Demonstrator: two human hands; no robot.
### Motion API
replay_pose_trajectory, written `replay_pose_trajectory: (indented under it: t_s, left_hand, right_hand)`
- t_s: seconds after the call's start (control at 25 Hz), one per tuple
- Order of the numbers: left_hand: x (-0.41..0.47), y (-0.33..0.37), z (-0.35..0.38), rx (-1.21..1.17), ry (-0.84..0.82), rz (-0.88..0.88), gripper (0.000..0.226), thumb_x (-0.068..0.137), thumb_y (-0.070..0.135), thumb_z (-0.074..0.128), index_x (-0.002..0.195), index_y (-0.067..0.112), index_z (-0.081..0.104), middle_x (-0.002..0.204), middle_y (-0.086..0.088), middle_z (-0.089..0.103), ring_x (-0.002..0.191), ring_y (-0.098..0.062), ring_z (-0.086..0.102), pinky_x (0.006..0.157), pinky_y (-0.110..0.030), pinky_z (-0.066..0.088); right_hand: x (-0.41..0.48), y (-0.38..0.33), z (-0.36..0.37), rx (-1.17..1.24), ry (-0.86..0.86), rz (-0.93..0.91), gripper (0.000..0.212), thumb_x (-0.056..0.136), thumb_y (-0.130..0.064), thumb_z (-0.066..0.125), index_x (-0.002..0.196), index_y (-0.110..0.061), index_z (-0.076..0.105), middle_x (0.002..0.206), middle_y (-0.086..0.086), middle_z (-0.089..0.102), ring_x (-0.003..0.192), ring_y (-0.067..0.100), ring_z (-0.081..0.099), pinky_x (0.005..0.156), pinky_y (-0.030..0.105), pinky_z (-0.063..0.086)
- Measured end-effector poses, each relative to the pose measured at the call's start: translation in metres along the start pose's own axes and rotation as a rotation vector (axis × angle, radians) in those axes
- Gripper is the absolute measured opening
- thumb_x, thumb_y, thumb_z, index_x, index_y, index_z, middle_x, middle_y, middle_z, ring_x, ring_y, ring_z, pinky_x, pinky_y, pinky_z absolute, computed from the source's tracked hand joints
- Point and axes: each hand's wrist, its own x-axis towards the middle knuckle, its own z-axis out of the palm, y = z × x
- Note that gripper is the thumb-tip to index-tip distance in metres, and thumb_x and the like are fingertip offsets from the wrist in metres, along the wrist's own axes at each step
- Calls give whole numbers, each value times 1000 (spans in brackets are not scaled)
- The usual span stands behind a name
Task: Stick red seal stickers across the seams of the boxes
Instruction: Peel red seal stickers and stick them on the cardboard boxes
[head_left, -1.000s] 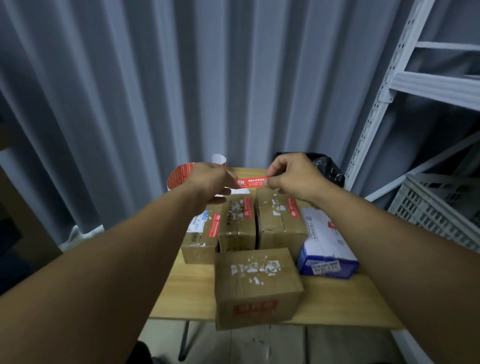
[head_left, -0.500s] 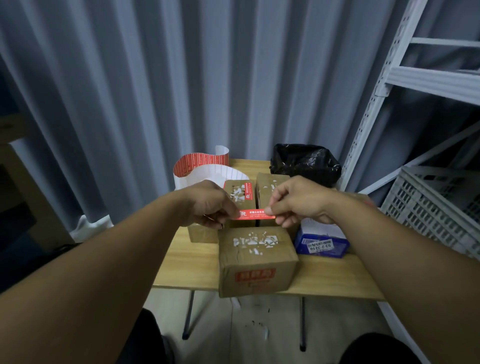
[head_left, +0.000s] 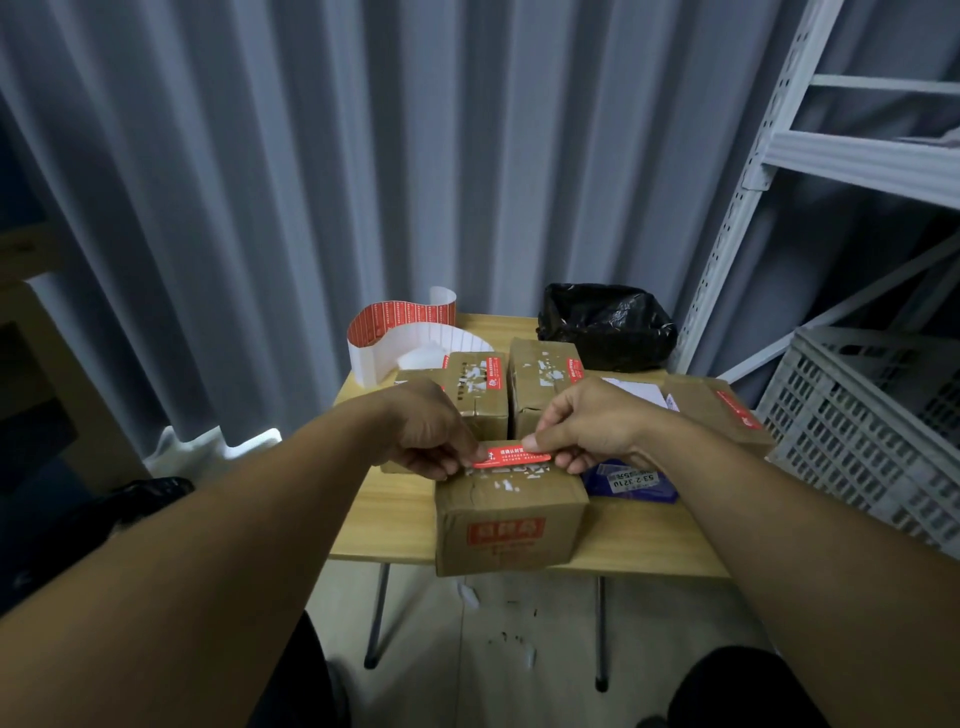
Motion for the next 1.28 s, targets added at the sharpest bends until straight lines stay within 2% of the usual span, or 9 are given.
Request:
replay_pose_trajectory:
  t_s: [0.4,0.68,1.04,1.28]
  left_hand:
    - [5,1,8,31,16,-39,29,79,5,83,104,-6,73,81,-12,72,60,-16,67,51,-22,56]
    - [9,5,11,78,40,-64,29,79,5,83,103,-5,72,84,-13,73,64,-17,69,56,-25,61]
    - [12,4,13,91,73,-66,26,79,3,83,101,-5,71,82,-14,73,66,-19,71,59,-28,62]
    - [14,6,16,106,84,-87,26,80,4,82,102,-4,70,85,-14,73,68,-19,71,54,-27,61]
  right_hand:
    - [3,5,6,-60,10,17,14,79,-14,84,85,-8,73,70,5,71,57,8,61,53,21,53]
    - [5,4,7,-110,3,15,16,80,-15,84,88,-6,73,78,10,71,60,10,60,55,21,52]
    - [6,5,10,-128,10,8,13,81,-15,83,81,-9,72,67,5,68,56,9,58,51,21,49]
    - [8,3,10,-136,13,34,13,81,-15,83,83,-8,73,69,7,68,58,12,57,53,23,49]
